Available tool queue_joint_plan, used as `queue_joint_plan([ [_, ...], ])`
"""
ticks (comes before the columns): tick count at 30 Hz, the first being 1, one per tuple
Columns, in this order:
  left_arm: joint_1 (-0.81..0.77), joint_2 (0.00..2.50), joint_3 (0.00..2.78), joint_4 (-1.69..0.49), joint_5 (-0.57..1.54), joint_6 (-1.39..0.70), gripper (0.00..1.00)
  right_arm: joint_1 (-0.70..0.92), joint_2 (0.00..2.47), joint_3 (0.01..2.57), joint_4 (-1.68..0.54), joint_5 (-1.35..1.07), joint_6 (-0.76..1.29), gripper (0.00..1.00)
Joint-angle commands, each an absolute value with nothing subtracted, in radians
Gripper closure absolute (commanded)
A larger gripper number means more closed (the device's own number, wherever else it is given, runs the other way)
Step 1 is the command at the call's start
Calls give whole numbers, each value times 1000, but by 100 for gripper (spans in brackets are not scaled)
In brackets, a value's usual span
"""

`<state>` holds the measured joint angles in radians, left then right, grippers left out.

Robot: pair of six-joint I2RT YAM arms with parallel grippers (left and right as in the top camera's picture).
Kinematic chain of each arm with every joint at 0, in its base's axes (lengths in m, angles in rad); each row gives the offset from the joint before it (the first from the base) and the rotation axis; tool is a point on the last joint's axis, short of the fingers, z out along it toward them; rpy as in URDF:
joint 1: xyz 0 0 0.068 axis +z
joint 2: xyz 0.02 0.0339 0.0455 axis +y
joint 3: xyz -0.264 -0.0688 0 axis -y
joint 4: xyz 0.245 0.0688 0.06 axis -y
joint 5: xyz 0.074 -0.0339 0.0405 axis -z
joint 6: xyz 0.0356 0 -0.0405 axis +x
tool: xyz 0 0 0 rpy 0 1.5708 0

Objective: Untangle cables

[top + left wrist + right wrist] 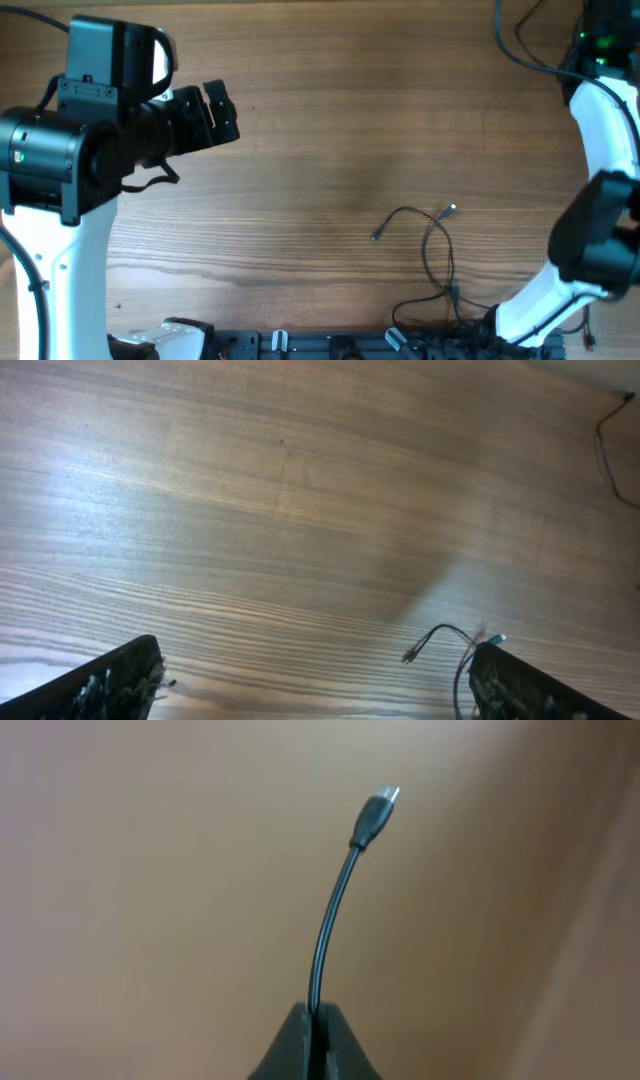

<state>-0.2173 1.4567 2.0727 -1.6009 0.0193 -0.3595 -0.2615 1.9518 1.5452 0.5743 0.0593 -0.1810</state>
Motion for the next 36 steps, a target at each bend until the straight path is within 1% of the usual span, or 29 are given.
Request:
queue_joint_plan([
  [1,-219,1462,2075,-1602,6,-344,0,-327,2052,1548,627,297,-70,96],
  [2,-219,1462,2075,-1602,6,-344,0,-349,2067,1548,620,299,-12,96],
  [3,-219,1462,2075,-1602,6,-344,0,-387,2088,1548,577,287,93,96],
  [5,-219,1465,2075,-1600,6,-344,0,-469,2121,1548,432,277,329,96],
  [6,-219,1466,2075,-1597,6,-344,0,-513,2137,1548,354,233,445,96],
  [9,-219,1468,2075,-1580,6,-344,0,-602,2175,1547,207,88,635,96],
  [10,-219,1469,2075,-1571,6,-344,0,-626,2187,1546,152,0,686,96],
  [13,-219,1469,2075,-1565,6,-344,0,-636,2203,1546,45,-160,789,96],
  [16,-219,1469,2075,-1579,7,-344,0,-614,2203,1546,7,-287,881,96],
  [21,-219,1469,2075,-1602,6,-344,0,-522,2204,1542,-127,-294,1084,96],
  [23,-219,1469,2075,-1603,6,-344,0,-478,2204,1527,-133,-293,1084,96],
  [26,-219,1469,2075,-1618,6,-344,0,-430,2204,1511,-147,-223,1078,95],
  [27,-219,1469,2075,-1628,6,-344,0,-422,2204,1511,-156,-195,1073,85],
  [28,-219,1469,2074,-1633,6,-343,0,-423,2204,1511,-156,-196,1074,64],
  [29,-219,1469,2074,-1636,6,-343,0,-423,2204,1511,-160,-196,1071,6],
  [30,-219,1469,2074,-1636,6,-343,0,-423,2204,1511,-161,-198,1045,1],
  [31,-219,1469,2074,-1635,6,-343,0,-423,2203,1512,-125,-234,981,0],
  [33,-219,1469,2074,-1634,6,-343,0,-410,2188,1513,12,-389,812,0],
  [35,-219,1469,2074,-1626,6,-343,0,-374,2171,1522,22,-334,694,0],
  [36,-219,1469,2074,-1620,6,-344,0,-344,2171,1522,34,-303,575,0],
])
